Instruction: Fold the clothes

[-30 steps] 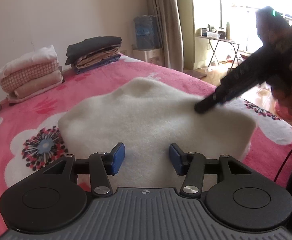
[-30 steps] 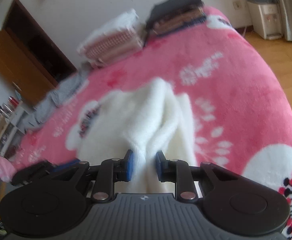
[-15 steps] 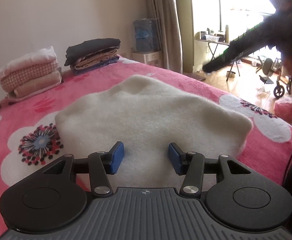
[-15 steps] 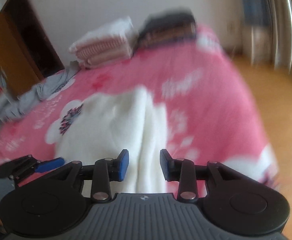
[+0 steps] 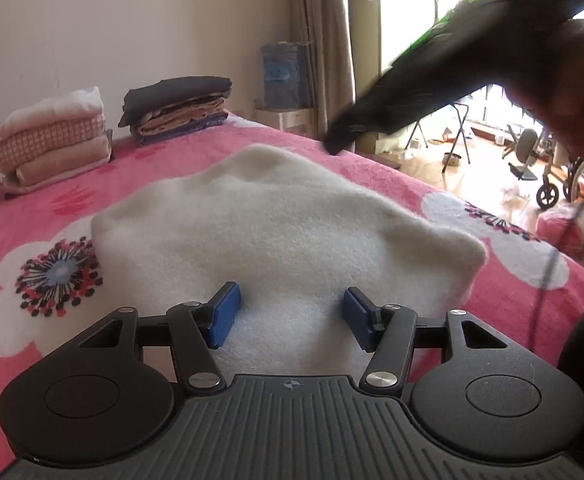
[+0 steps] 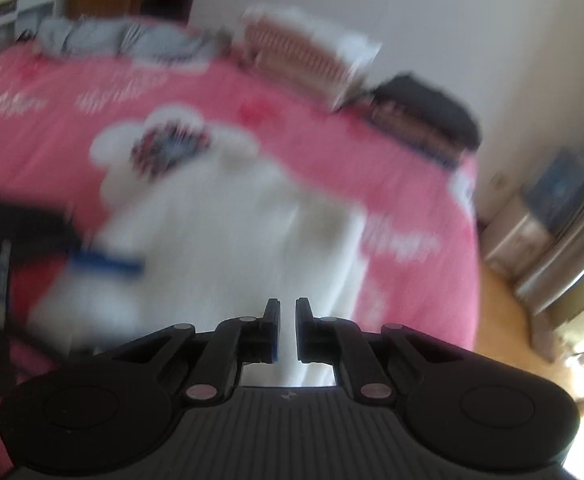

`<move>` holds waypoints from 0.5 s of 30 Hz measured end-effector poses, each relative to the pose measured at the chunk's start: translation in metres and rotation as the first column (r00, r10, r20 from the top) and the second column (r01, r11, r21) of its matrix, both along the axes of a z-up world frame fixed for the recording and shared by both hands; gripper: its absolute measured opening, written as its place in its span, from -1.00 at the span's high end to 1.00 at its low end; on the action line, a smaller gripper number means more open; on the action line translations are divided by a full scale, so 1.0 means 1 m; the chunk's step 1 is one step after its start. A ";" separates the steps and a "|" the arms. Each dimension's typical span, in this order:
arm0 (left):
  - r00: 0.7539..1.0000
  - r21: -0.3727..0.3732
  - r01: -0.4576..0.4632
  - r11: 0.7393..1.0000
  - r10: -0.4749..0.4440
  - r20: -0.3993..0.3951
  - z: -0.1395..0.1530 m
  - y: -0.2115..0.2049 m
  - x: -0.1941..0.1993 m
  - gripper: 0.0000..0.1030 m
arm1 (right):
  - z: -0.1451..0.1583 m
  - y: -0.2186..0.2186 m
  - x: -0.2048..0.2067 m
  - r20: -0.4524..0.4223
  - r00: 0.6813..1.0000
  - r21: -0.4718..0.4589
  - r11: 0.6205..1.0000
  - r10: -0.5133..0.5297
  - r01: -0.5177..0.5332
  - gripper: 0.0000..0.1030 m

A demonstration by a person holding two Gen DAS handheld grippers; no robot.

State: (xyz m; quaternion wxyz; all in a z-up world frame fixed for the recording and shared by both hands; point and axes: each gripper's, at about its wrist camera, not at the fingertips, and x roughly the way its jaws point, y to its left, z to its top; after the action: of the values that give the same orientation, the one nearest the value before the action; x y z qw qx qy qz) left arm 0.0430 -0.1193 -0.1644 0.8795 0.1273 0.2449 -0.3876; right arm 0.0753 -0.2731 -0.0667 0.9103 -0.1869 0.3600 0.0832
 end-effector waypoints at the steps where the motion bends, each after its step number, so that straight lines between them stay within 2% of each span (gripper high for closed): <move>1: 1.000 -0.006 0.001 1.000 -0.001 -0.004 0.000 0.001 0.001 -0.10 | -0.009 -0.002 0.010 -0.001 1.000 0.000 1.000 -0.015 0.015 0.86; 2: 1.000 -0.015 0.003 1.000 -0.003 -0.009 0.000 0.002 0.001 -0.10 | -0.022 -0.004 0.020 -0.008 0.999 -0.004 0.999 -0.033 0.033 0.86; 3: 1.000 -0.025 0.007 1.000 -0.007 -0.012 0.000 0.004 0.002 -0.10 | -0.043 -0.008 0.030 -0.055 0.997 -0.024 0.998 -0.052 0.051 0.86; 5: 1.000 -0.039 0.011 0.999 -0.011 -0.016 0.001 0.006 0.002 -0.10 | -0.073 -0.017 0.035 -0.057 0.997 -0.003 0.998 -0.059 0.059 0.86; 6: 1.000 -0.044 0.011 0.999 -0.012 -0.017 0.001 0.008 0.003 -0.12 | -0.071 -0.020 0.038 -0.074 0.995 0.013 0.997 -0.069 0.070 0.86; 8: 1.000 -0.059 0.011 0.998 -0.012 -0.021 -0.001 0.010 0.003 -0.12 | -0.047 -0.020 0.047 -0.131 0.984 0.047 0.991 -0.120 0.128 0.86; 11: 1.000 -0.074 0.003 0.997 -0.005 -0.029 -0.001 0.011 0.003 -0.12 | -0.019 -0.010 0.044 -0.053 0.993 0.038 0.993 -0.109 0.111 0.85; 15: 0.999 -0.096 0.004 0.995 -0.008 -0.042 0.006 0.017 0.005 -0.08 | -0.055 -0.020 0.068 -0.125 0.976 0.056 0.981 -0.180 0.188 0.83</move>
State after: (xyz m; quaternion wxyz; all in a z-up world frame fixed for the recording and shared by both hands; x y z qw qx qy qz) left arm 0.0484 -0.1021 -0.1585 0.8782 0.0773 0.2442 -0.4041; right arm 0.1438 -0.2932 -0.1213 0.8967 -0.1167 0.4265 0.0217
